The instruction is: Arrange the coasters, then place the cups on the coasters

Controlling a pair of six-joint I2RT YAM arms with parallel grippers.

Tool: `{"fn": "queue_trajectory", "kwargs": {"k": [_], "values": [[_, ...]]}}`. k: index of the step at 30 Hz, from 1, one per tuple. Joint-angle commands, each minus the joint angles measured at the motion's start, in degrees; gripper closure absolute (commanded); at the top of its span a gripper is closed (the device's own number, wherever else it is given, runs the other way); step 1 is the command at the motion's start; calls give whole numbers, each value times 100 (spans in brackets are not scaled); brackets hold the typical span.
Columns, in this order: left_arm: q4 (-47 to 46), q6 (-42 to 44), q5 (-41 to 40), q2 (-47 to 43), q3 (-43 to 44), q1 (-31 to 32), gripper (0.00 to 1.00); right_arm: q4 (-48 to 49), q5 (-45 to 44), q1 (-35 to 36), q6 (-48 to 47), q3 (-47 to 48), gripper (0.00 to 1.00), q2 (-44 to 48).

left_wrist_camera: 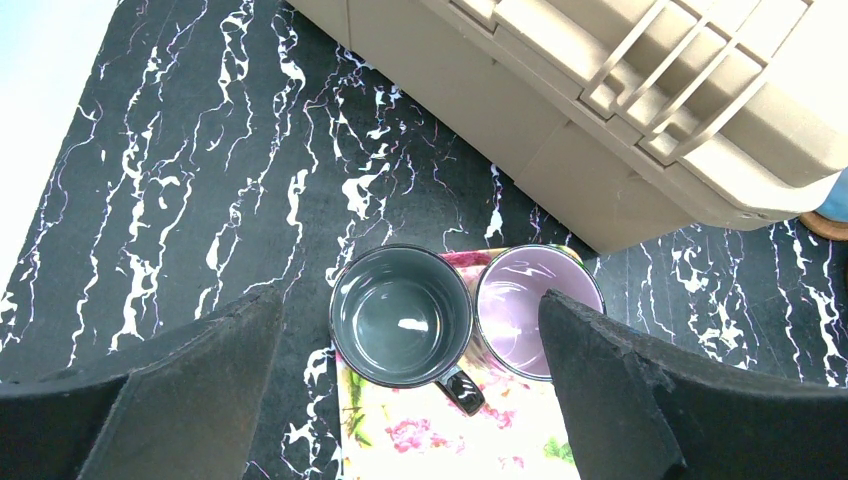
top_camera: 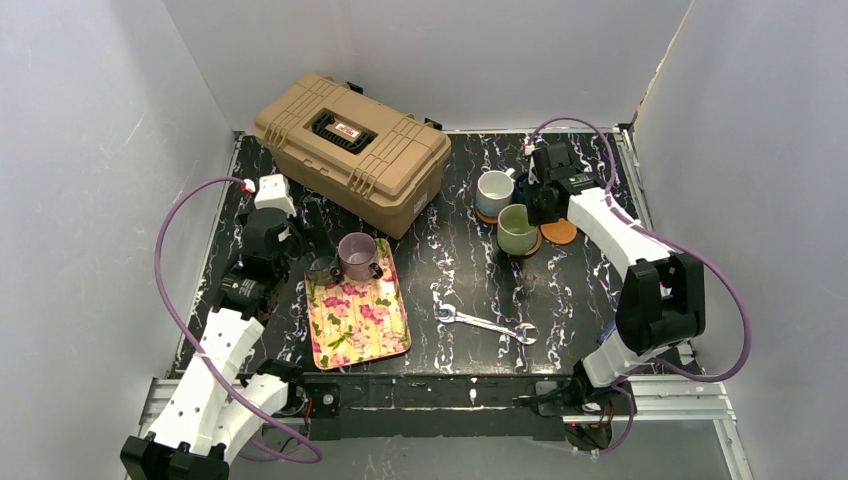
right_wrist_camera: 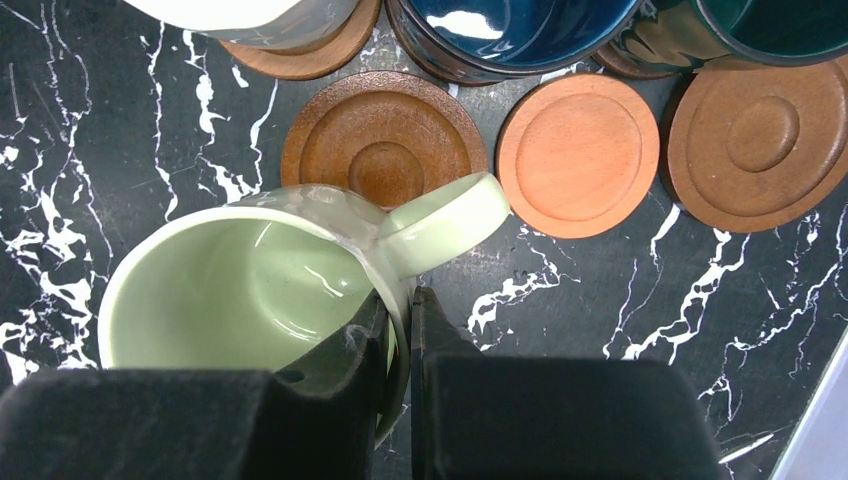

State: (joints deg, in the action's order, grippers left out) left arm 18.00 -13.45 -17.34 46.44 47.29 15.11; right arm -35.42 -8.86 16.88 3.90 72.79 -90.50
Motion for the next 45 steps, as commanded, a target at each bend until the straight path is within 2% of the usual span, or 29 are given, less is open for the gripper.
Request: {"fn": "queue_trajectory", "kwargs": {"k": [1, 45], "values": [[-64, 64, 1, 6, 17, 16, 2, 655, -94, -48, 144, -35, 99, -28], [-98, 91, 34, 50, 17, 18, 2, 1933, -289, -361, 203, -881, 99, -240]]}}
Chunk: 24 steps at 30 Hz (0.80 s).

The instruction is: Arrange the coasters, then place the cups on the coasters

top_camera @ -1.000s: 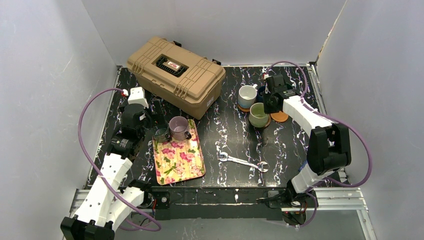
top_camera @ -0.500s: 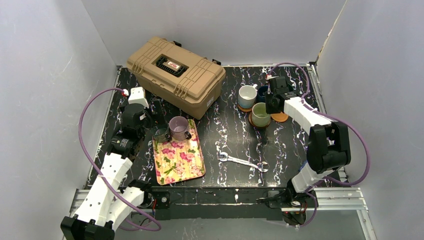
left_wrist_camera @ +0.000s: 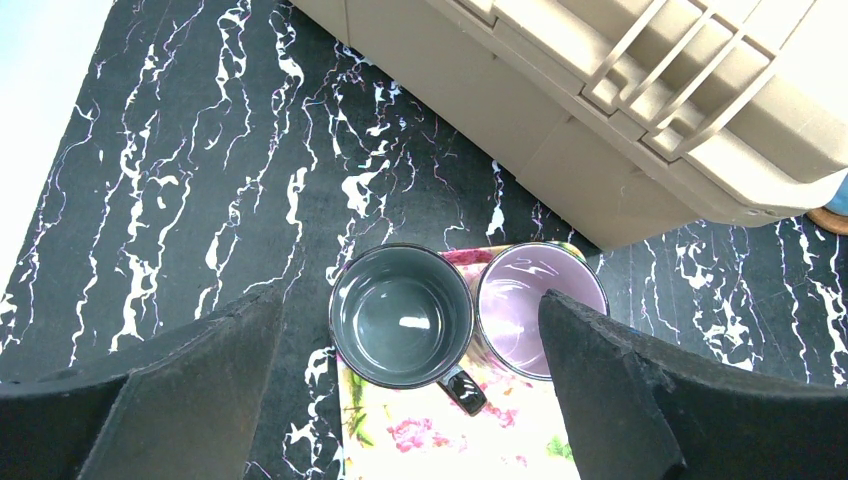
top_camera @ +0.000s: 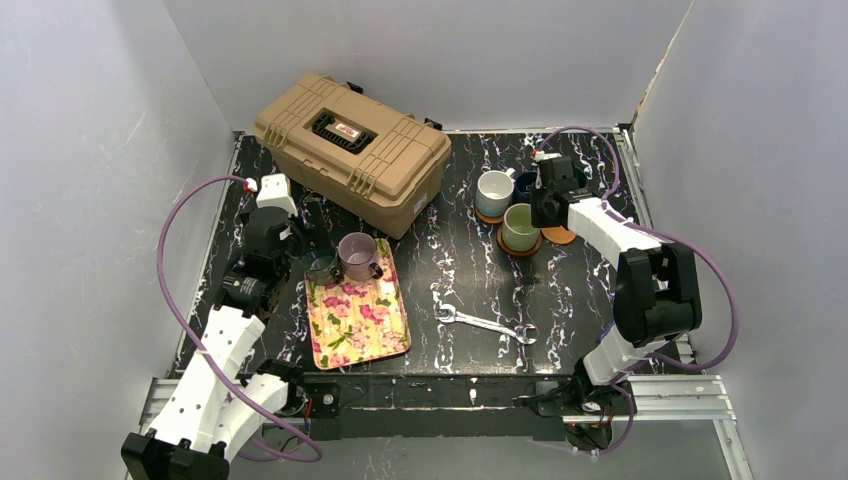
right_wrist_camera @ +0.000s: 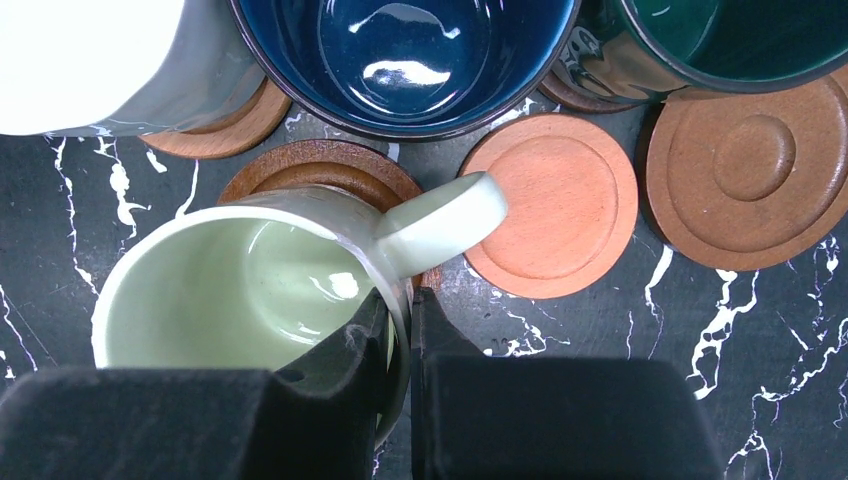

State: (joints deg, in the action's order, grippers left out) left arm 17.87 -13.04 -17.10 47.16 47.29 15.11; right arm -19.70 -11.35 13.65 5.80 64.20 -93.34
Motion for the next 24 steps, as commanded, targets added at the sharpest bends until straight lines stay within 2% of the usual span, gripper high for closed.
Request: {"fn": "queue_trajectory", "kwargs": {"k": [1, 8, 12, 16, 20, 22, 24], "values": [[-89, 49, 13, -24, 17, 13, 2, 348, -49, -41, 21, -30, 94, 48], [-90, 54, 19, -42, 17, 18, 2, 213, -77, -42, 35, -8, 59, 245], [-90, 51, 23, -49, 17, 18, 2, -28, -127, -45, 8, 155, 48, 501], [-79, 47, 29, -66, 17, 11, 2, -335, -36, -46, 161, 266, 42, 1017], [-82, 30, 78, -66, 25, 16, 2, -526, 511, 31, 985, 194, 41, 1722], [-77, 22, 99, -66, 26, 18, 2, -450, 519, 390, 1441, -7, 41, 2054], [-66, 7, 109, -75, 26, 13, 2, -293, 150, 1026, 1895, -238, 40, 2322]]}}
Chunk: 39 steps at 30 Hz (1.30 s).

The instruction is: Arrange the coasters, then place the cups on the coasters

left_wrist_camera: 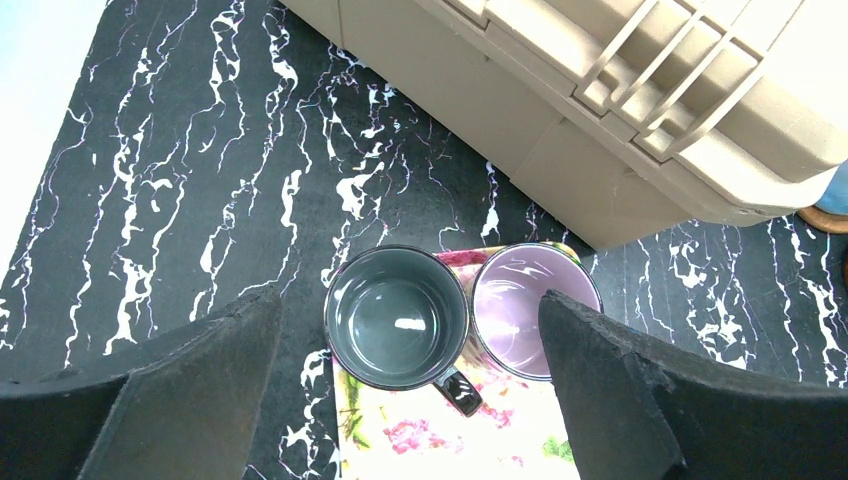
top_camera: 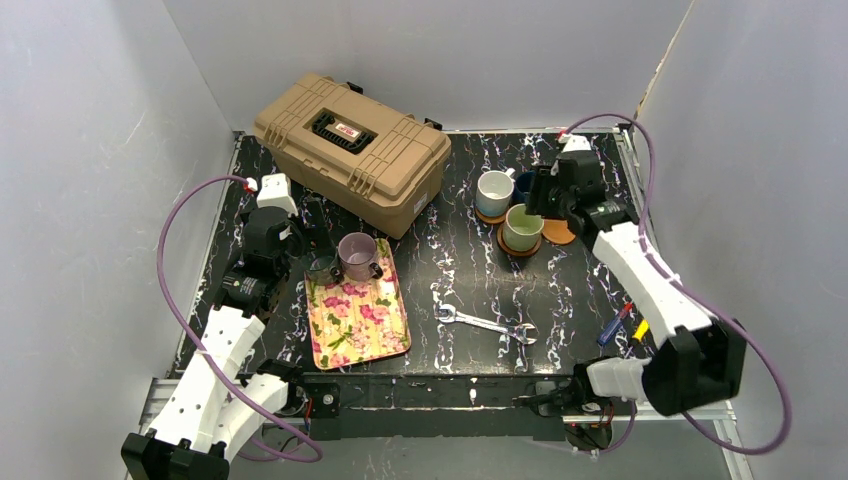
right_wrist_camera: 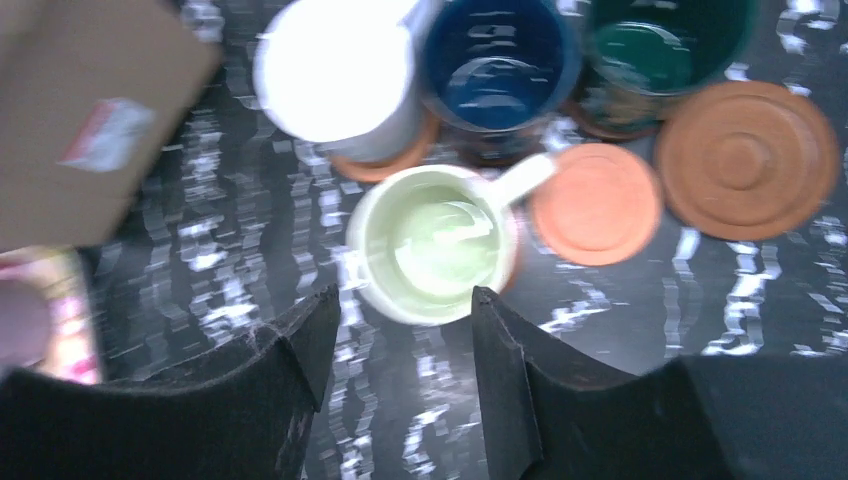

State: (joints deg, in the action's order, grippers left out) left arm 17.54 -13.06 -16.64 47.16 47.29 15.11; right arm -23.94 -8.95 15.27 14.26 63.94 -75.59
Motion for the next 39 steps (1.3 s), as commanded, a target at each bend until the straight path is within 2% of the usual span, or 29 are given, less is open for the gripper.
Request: {"fn": "queue_trajectory", "kwargs": {"k": [1, 4, 8, 14, 19, 24, 32, 39], "values": [[-32, 12, 65, -79, 26, 17, 2, 267, -327, 1251, 1296, -341, 40, 650], [-19, 1, 57, -91, 26, 16, 2, 903, -811, 2313, 1961, -670, 39, 713], [-35, -46, -20, -85, 1, 13, 2, 1636, -1433, 3686, 2259, -534, 39, 70], [-22, -77, -62, -20, 26, -13, 2, 1902, -1789, 4667, 2081, 435, 39, -1460], [-58, -11, -38, -124, -8, -9, 2, 1916, -1959, 4855, 1800, 1102, 38, -2447], [-72, 15, -42, -123, -9, -8, 2, 1946, -1702, 4975, 1440, 1496, 38, -3024], [-82, 31, -36, -120, 0, -9, 2, 1795, -1659, 5126, 1212, 1630, 39, -3431], [-74, 34, -14, -101, 0, -9, 2, 1223, -2512, 5107, 1043, 1774, 35, -3569]]}}
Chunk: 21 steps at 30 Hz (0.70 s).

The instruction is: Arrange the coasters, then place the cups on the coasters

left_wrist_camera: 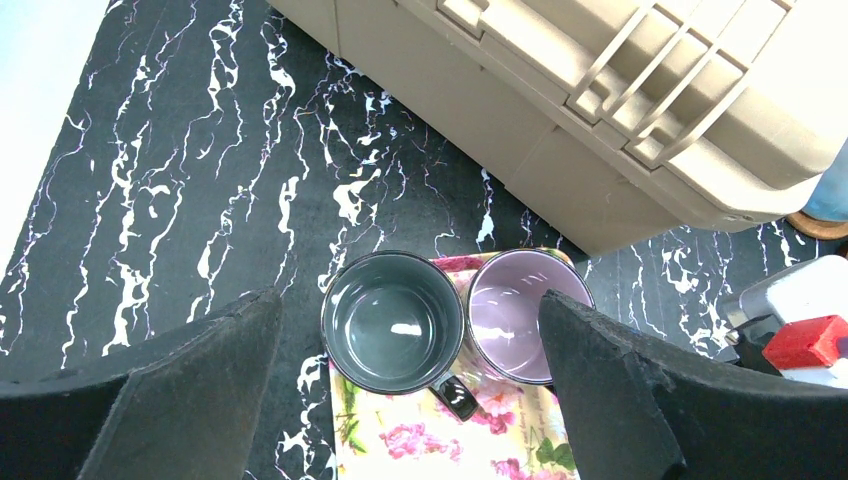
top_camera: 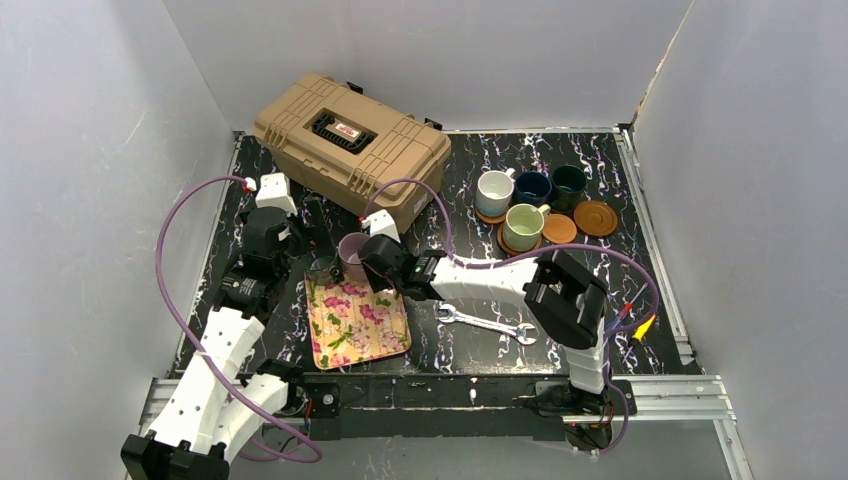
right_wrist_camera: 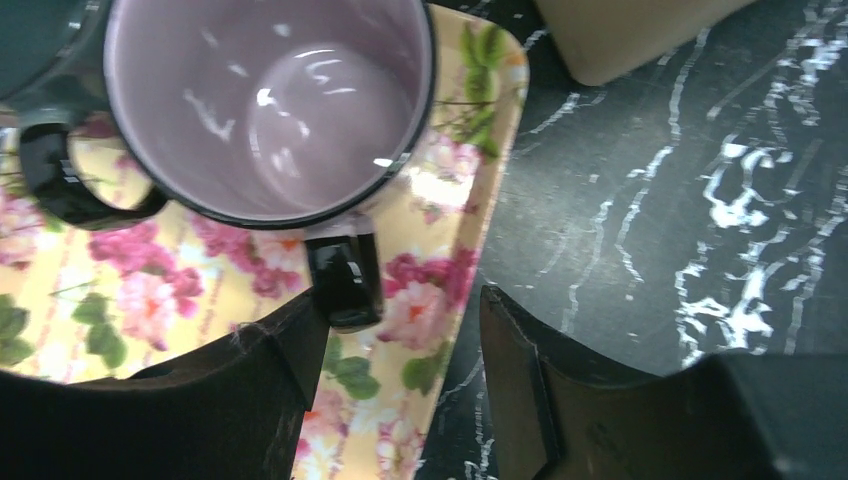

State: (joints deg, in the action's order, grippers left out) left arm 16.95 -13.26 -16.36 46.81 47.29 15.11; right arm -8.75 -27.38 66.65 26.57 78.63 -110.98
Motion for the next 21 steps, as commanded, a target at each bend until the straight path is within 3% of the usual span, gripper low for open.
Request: {"fn": "queue_trajectory", "kwargs": {"k": [1, 13, 21], "values": [[-13, 59, -43, -66, 0, -16, 2, -354, -775, -66, -229, 317, 35, -11], [-25, 57, -14, -85, 0, -9, 2, -373, -551, -472, -391, 179, 36, 339], [-23, 31, 18, -134, -2, 0, 2, -327, -277, -58, 733, 71, 38, 867]]}}
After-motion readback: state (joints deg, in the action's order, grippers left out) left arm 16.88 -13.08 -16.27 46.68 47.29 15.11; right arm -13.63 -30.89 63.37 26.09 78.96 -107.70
